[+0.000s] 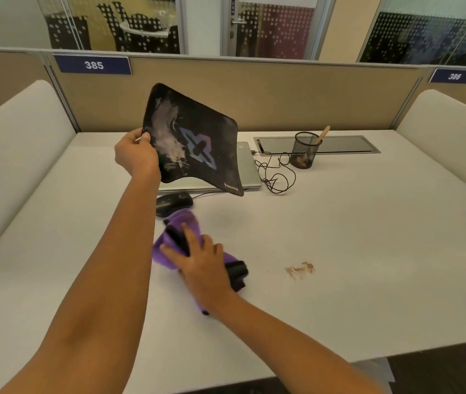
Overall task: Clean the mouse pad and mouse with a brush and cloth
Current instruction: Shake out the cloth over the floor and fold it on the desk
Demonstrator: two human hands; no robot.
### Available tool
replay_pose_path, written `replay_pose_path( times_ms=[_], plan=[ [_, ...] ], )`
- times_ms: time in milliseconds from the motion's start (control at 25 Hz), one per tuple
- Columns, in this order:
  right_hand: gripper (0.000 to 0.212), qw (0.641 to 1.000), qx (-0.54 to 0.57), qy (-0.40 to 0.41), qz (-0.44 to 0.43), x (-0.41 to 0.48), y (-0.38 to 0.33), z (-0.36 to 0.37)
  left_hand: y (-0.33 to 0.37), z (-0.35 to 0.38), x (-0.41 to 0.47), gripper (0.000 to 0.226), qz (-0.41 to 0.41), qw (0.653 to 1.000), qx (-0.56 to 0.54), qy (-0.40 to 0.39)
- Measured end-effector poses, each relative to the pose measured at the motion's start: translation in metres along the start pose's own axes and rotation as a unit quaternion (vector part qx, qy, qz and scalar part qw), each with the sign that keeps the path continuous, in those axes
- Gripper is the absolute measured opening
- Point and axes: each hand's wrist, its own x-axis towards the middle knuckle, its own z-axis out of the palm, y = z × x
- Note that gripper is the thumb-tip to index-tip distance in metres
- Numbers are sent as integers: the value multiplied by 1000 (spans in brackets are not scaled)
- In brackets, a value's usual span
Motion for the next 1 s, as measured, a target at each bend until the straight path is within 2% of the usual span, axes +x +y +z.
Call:
replay_pose_path(
  times_ms=[80, 160, 320, 480, 680, 1000],
  plan=[
    [56, 994, -12, -67, -84, 3, -22, 17, -1, -3, 2, 21, -21, 1000, -13, -7],
    [57, 983, -34, -144, -110, 14, -27, 26, -2, -6, 4, 21, -34, 999, -23, -16],
    [54, 976, -51, -211, -17, 40, -7, 28, -5, -11, 9, 22, -41, 998, -32, -25],
    [53, 970, -70, -213, 97, 44, 24, 27, -11, -13, 8, 22, -52, 998, -34, -32],
    [52, 942, -101, -190, 256, 24, 67, 14, -26, -6, -6, 22, -76, 996, -30, -47],
    [55, 884, -181, -189, 388, -47, 132, -24, -67, 5, -57, 20, -94, 995, -11, -43]
  ],
)
